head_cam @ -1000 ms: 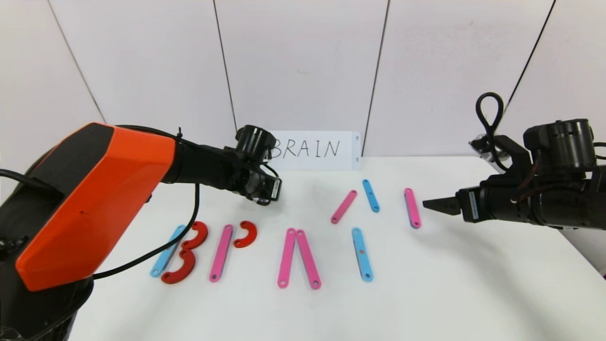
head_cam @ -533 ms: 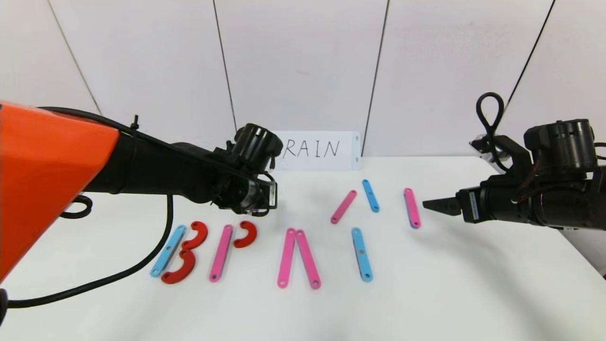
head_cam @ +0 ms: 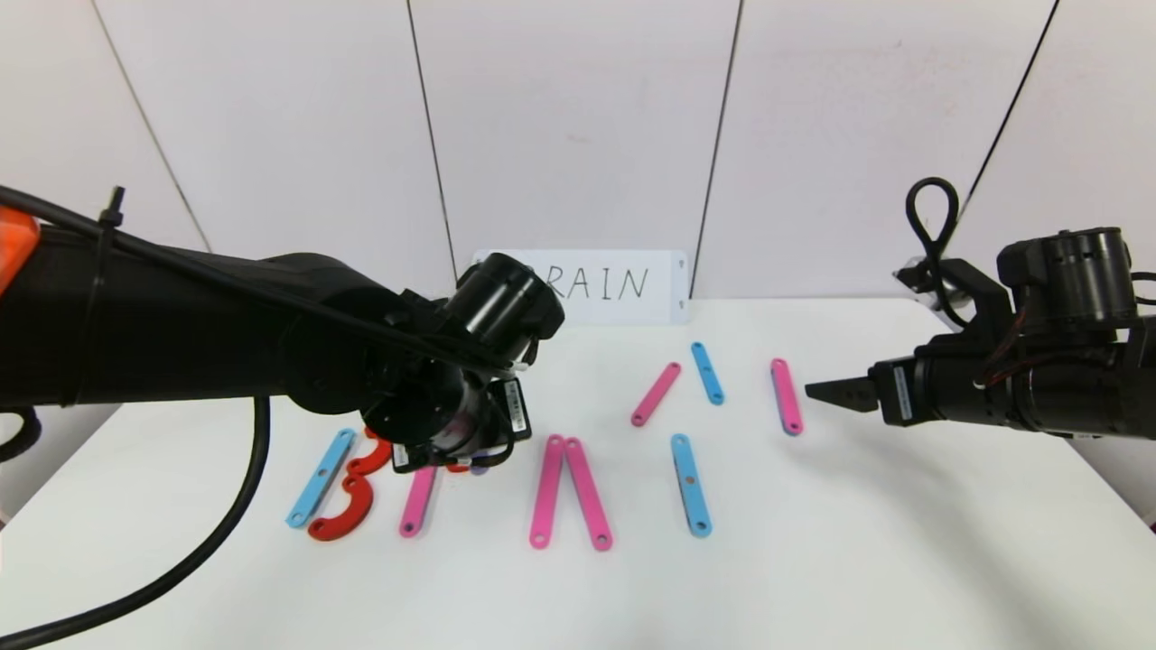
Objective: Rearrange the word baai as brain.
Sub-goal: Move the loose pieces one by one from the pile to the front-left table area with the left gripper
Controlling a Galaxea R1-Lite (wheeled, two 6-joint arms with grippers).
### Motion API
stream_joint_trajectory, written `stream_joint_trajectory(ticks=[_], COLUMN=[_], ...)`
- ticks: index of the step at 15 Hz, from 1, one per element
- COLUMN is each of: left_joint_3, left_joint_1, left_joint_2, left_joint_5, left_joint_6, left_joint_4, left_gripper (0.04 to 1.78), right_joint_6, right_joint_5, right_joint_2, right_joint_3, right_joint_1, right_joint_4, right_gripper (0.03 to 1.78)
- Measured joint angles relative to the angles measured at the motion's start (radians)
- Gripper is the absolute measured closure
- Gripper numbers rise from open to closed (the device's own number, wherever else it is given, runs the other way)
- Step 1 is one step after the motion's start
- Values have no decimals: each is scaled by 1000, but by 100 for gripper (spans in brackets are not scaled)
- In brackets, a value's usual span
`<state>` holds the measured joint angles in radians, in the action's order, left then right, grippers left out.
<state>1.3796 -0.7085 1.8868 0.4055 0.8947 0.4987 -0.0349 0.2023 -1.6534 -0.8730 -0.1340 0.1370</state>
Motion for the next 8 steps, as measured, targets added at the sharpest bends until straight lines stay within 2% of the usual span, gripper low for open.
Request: stream_joint_trajectory(ticks=[4,8], left_joint_3=[-61,-132], left_joint_1=[-7,-11], left_joint_2=[-12,-10], left_joint_5=[6,29], left_joint_6=[99,137], left_joint_4=[-3,-21], left_gripper=[154,154], right_joint_6=[2,2], right_joint_5=[0,1], right_joint_2=[-3,-4], right_joint_3=[0,-1], right_joint_1=[-1,-1], right_joint_4=[1,1], right_gripper=[11,11])
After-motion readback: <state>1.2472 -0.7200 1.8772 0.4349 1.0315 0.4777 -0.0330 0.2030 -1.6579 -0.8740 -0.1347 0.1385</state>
